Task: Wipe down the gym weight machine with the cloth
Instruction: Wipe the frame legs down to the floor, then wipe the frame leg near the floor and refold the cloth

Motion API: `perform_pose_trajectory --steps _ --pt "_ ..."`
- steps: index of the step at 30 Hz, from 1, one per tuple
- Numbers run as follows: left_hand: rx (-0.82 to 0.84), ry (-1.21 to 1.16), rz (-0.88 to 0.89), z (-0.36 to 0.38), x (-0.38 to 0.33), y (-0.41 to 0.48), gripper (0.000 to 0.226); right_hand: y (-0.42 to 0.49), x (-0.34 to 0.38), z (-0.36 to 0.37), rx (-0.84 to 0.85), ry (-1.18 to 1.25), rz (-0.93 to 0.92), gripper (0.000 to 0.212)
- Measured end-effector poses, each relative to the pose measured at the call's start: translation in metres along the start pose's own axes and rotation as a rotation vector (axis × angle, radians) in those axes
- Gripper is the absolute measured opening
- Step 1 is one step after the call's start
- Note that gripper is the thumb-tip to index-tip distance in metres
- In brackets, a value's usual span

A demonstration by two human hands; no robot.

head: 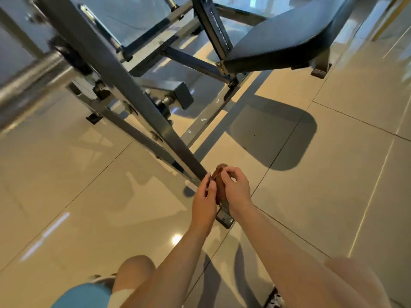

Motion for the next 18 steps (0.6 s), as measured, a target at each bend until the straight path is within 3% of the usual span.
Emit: perform_pose_trajectory --steps 5,9,18 --pt "0.006 0.041 -0.088 0.012 -0.099 -0.028 0.029 -0.057 0.089 -0.030 0.033 0.126 0.137 0.028" --pt "-0.068 0.022 -0.128 0.018 -0.179 -0.049 0.028 -0.091 0.172 -0.054 0.072 0.073 0.172 0.024" --pt "-0.250 -0.108 -0.171 0.016 -0.312 -0.041 0.023 -0.105 0.329 -0.055 0.199 -0.216 0.018 0.019"
Point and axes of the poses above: each hand's wrist, its own y-axis towards the middle knuckle, its own z-axis out of the palm, x = y × z, the point moved 9 cm from there along y, towards the middle knuckle, and after that the axes turned 5 degrees about z, right-handed, at the moved point
